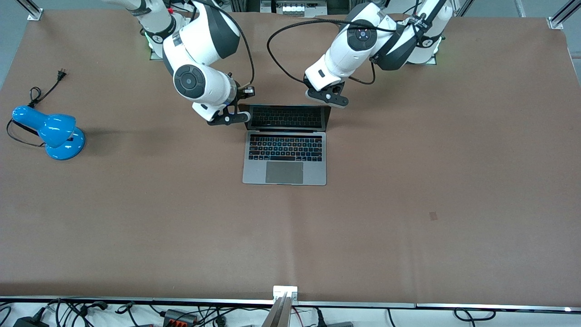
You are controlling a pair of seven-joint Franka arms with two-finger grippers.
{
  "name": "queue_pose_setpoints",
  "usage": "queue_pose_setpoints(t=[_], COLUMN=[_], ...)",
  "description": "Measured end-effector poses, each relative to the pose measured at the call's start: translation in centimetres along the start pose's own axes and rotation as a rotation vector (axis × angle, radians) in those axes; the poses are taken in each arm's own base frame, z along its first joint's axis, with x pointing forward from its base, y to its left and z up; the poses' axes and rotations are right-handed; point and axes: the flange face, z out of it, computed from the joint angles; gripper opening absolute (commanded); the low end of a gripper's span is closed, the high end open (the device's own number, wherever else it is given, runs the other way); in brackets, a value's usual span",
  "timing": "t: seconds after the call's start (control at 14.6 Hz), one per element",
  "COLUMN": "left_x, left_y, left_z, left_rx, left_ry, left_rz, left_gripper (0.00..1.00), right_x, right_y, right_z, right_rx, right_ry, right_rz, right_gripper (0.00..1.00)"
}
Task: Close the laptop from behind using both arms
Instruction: 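Lower both grippers behind the screen's top edge of the laptop, then push the laptop screen down onto the keyboard with both grippers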
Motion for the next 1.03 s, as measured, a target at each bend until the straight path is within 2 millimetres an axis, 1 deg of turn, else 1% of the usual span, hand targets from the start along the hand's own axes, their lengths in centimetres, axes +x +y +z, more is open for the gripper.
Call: queue_pose_setpoints(t=[0.21,0.34,0.62,0.82,1.03], left_x=[0.5,1.2,2.7,4.2,6.2], left_y=[-0.2,-0.4,-1.0,-2.4,-4.2], left_z=[-0.1,-0.3,0.9,1.5,2.1], left_rx=[-0.013,-0.034,-0.081,-0.107,-0.137], left_ry=[0.019,0.053,0.088,0.111,0.153], left_rz=[-0.008,-0.017,-0.025,-0.017,-0.014], left_gripper=[0.01,0.01,0.01,0.01,0.01], right_x=[1.1,1.9,3.5,5.2,7.5], right_y=[-0.2,-0.3,-0.3,-0.6,-0.8], right_z=[-1.3,-1.9,-2.6,-2.9,-2.5], right_rx=[0.017,0.026,0.038,0.045,0.047], right_ry=[0.030,0.047,0.069,0.081,0.092], right_rz=[0.003,0.008,0.018,0.022,0.030], right_gripper=[0.00,0.00,0.00,0.00,0.00])
